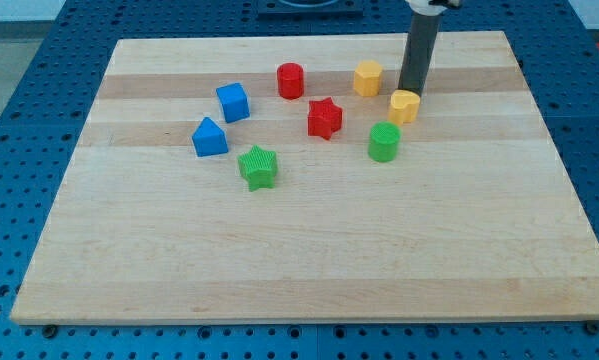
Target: Slide the green circle towards center
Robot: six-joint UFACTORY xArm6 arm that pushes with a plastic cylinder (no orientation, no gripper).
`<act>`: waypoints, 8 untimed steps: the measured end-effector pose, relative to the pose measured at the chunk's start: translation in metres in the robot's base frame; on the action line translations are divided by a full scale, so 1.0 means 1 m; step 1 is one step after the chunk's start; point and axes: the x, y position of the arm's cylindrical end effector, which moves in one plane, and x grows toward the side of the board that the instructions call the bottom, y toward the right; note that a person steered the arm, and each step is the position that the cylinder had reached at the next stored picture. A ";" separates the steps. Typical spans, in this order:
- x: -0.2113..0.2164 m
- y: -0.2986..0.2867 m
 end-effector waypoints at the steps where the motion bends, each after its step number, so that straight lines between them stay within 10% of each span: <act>1: 0.000 0.000; 4: 0.006 0.099; 8: 0.071 0.016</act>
